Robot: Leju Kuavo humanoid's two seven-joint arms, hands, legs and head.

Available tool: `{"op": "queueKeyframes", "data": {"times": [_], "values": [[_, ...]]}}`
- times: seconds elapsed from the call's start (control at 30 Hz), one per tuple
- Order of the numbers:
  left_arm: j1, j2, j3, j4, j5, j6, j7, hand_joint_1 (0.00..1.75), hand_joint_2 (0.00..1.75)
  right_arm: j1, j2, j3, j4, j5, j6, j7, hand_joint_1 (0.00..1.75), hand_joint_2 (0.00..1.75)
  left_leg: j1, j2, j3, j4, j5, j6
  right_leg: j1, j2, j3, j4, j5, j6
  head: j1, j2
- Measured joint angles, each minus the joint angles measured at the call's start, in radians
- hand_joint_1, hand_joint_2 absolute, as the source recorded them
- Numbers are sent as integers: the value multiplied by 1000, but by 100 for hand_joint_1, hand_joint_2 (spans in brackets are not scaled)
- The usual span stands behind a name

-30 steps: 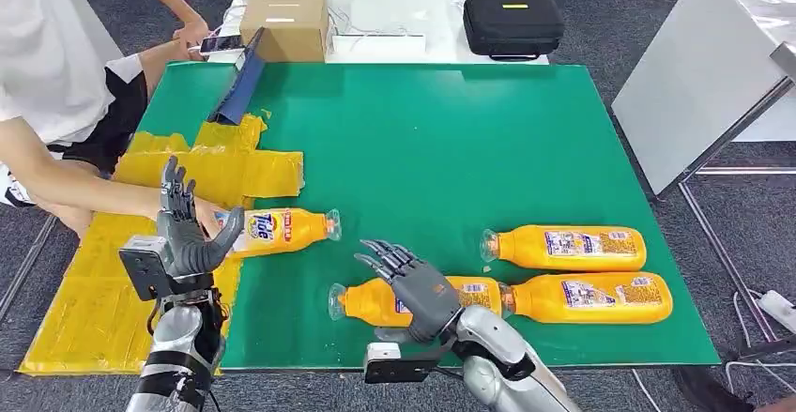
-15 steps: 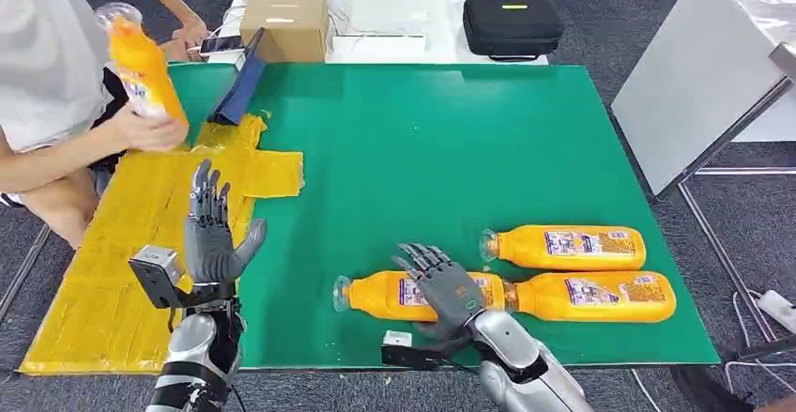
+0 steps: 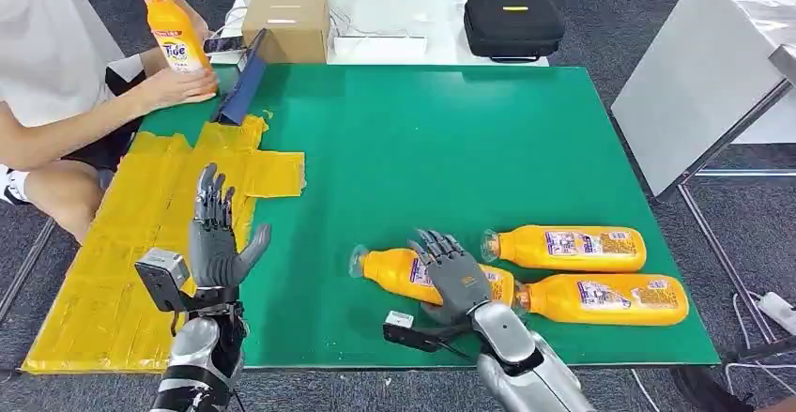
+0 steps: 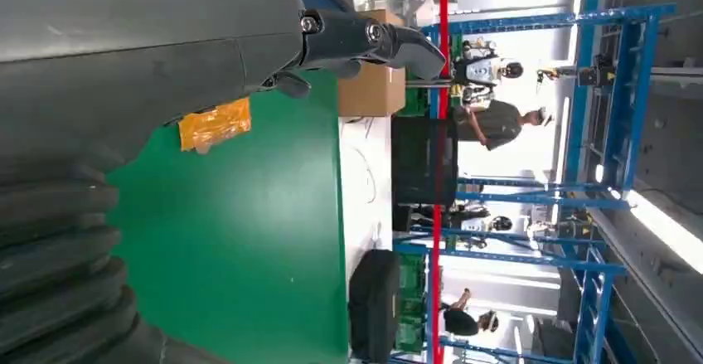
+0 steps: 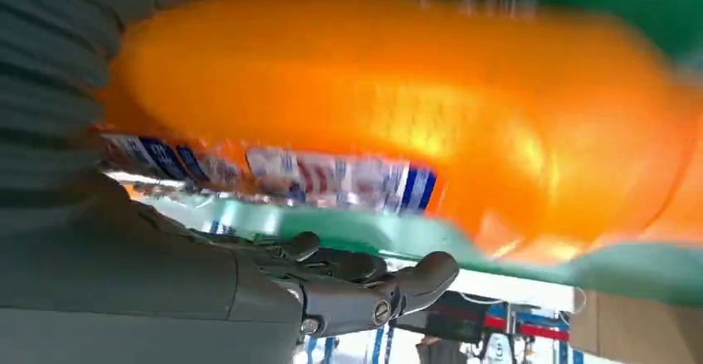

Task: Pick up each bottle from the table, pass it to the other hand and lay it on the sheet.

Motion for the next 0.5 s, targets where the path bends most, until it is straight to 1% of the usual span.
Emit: {"op": "queueKeyframes", "data": {"times": [0.07,0.17,0.2,0.27,0.3,0.5], "values": [[0,-3,0,0,0,0,0,0,175,-1,3,-5,10,0,5,0,175,175,0,0,0,0,0,0,0,0,1,0,0,0,0,0],[1,-6,0,0,3,-6,0,0,175,-5,9,-16,22,-19,12,-21,175,175,0,0,0,0,0,0,0,0,3,0,0,0,0,0],[1,-6,0,0,3,-6,0,0,175,-7,10,-18,26,-28,16,-31,169,175,0,1,0,0,0,0,0,0,4,0,0,0,0,0],[1,-6,0,0,6,-6,0,0,175,-15,13,-25,34,-42,25,-45,175,175,0,1,1,0,0,0,0,0,2,0,0,0,0,0],[0,-8,0,0,6,-6,0,0,175,-19,13,-27,38,-47,26,-50,173,175,0,1,2,0,0,0,0,0,1,0,0,0,0,0],[0,-14,0,0,11,-1,0,0,175,-43,19,-40,70,-84,37,-74,175,175,0,2,5,0,-1,0,0,1,2,0,0,0,0,0]]}}
